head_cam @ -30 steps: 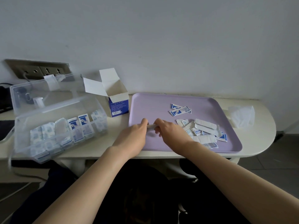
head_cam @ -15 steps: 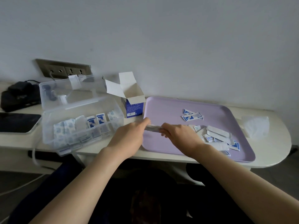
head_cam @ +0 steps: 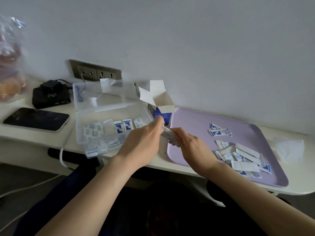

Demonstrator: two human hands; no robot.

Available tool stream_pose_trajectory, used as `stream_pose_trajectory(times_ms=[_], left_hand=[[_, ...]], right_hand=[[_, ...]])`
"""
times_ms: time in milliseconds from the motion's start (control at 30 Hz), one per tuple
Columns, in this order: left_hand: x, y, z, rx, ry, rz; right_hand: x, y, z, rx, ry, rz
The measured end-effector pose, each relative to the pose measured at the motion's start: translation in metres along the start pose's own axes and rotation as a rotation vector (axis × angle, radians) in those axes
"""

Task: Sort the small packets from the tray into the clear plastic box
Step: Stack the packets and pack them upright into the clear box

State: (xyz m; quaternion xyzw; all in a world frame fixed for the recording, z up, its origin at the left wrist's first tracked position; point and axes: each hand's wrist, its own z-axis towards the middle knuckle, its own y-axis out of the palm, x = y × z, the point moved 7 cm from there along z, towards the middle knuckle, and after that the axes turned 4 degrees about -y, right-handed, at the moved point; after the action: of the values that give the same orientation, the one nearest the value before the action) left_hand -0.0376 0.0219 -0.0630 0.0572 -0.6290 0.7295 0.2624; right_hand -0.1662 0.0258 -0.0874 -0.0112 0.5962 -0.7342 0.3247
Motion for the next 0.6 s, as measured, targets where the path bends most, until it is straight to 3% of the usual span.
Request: stream_pose_trajectory(times_ms=[300,467,600], left_hand=[[-0.039,-0.043,-0.013,0.209,-0.067,-0.094],[-0.068,-0.065,-0.025,0.344,-0.11,-0.215],[-0.097,-0.075,-0.032,0.372,-0.166,-0.096]], right_hand=[[-0.063,-0.006,0.048,0.125,-0.077,0.178],[-0.097,0.008,0.077,0.064,-0.096,0.222],[-0.097,0.026,0.108,-0.026,0.049,0.29]])
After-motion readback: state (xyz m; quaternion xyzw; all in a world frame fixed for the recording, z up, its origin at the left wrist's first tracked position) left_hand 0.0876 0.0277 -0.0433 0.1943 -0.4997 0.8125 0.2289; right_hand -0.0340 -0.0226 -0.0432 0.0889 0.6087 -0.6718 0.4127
